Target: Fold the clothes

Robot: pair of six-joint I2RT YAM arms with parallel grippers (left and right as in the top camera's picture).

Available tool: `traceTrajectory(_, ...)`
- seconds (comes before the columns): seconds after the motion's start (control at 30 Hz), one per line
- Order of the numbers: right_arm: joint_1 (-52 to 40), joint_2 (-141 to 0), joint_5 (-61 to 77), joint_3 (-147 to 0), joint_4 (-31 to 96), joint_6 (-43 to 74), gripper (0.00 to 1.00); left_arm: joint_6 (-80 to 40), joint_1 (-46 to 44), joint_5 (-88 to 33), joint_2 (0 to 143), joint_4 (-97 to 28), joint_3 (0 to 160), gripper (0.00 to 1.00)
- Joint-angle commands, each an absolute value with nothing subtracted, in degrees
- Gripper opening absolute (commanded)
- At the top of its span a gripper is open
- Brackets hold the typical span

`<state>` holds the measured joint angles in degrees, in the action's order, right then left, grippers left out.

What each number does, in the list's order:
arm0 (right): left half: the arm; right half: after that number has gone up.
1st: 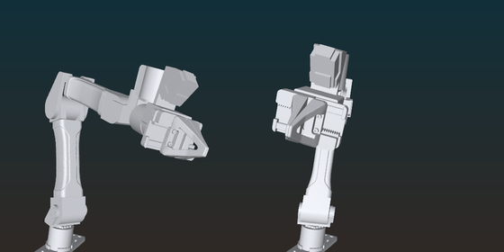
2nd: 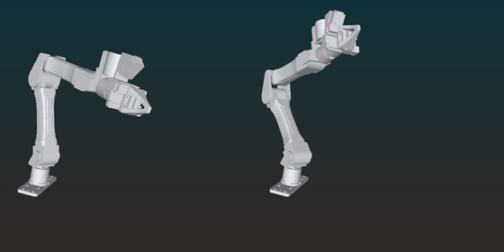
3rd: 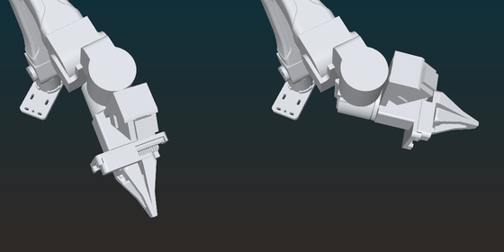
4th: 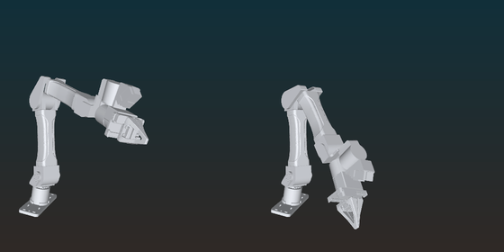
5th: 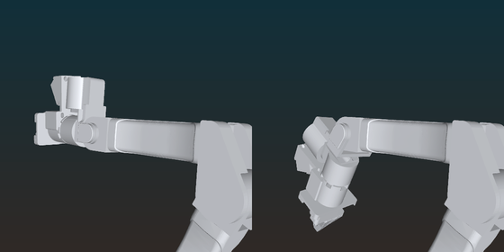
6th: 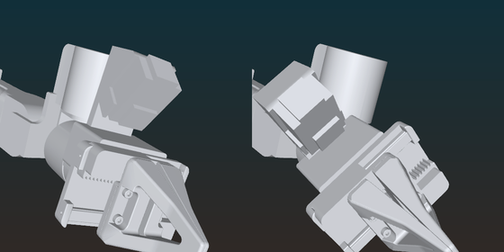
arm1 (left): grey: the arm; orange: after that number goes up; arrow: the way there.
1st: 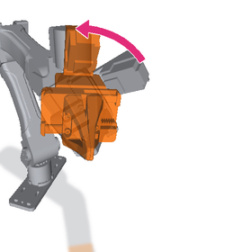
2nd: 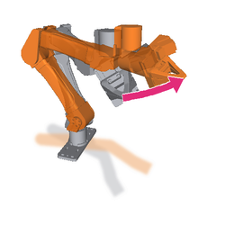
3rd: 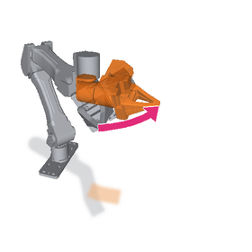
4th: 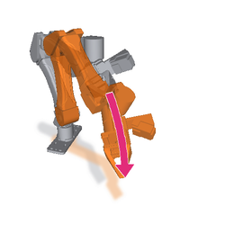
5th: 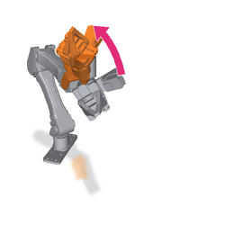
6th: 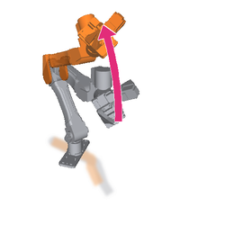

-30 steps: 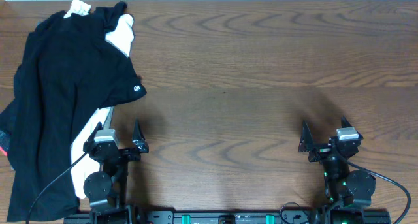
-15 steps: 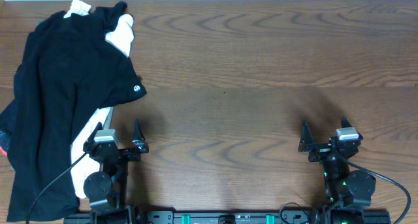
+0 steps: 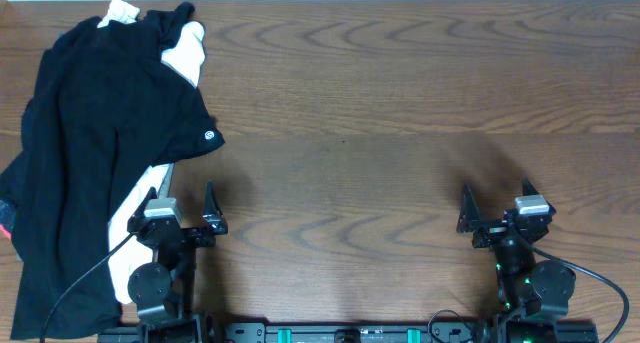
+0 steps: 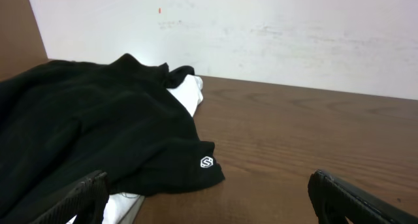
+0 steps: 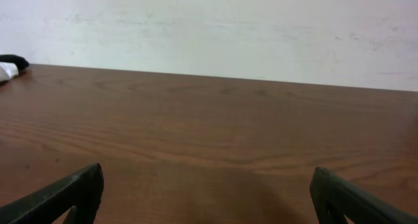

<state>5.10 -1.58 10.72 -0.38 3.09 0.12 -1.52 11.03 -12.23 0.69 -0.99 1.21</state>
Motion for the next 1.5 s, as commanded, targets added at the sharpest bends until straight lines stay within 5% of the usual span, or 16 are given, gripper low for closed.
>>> traceTrajectory(0.0, 4.58, -1.13, 11.38, -0.30, 3.25, -0.89, 0.99, -1.80, 10.79, -12.78, 0.71, -2.90, 0.23, 0.98)
traceTrajectory(1.17, 4.58, -1.13, 12.29, -0.32, 2.81, -0.71, 0.99, -1.80, 10.81, -12.78, 1.41, -2.83, 0.23, 0.98)
traceTrajectory(1.47, 4.58, -1.13, 17.91, -0.32, -7.92, 0.40, 0.99, -2.00, 10.79, -13.37, 1.41, -2.79, 0.23, 0.98)
